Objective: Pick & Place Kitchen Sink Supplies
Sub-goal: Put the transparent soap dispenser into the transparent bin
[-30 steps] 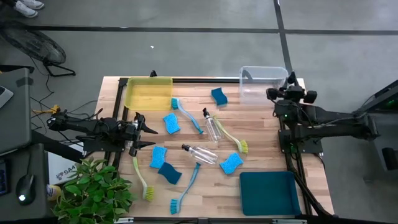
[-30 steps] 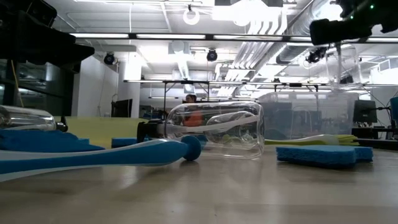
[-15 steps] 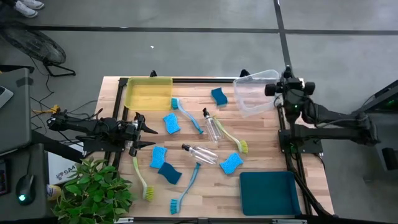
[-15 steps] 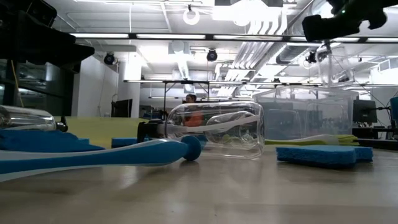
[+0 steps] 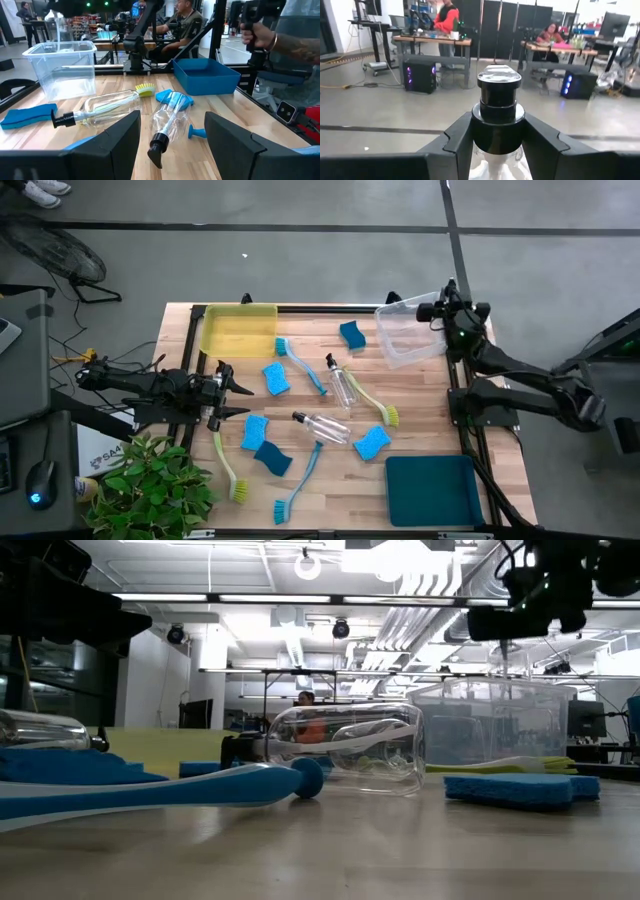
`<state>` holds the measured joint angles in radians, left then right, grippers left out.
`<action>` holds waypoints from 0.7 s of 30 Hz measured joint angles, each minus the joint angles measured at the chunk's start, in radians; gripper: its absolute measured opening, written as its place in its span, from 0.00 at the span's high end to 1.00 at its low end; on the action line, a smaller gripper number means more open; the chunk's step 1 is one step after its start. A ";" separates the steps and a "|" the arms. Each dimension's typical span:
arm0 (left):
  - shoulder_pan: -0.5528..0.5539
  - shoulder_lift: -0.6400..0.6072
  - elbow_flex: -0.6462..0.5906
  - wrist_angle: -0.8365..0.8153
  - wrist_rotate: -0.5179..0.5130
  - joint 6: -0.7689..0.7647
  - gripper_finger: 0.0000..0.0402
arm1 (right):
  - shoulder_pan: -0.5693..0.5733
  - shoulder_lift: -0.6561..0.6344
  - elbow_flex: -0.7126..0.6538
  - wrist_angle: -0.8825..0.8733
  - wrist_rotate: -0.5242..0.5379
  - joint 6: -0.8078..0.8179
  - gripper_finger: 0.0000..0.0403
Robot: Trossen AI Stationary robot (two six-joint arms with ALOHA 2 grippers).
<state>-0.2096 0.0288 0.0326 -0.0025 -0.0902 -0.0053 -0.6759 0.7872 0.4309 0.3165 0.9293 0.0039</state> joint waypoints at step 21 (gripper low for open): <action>0.000 0.000 0.000 0.000 0.000 0.000 0.46 | -0.127 0.110 -0.006 0.010 -0.114 0.101 0.62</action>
<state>-0.2096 0.0288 0.0324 -0.0025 -0.0902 -0.0053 -0.8032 0.8970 0.4248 0.3268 0.8154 0.1046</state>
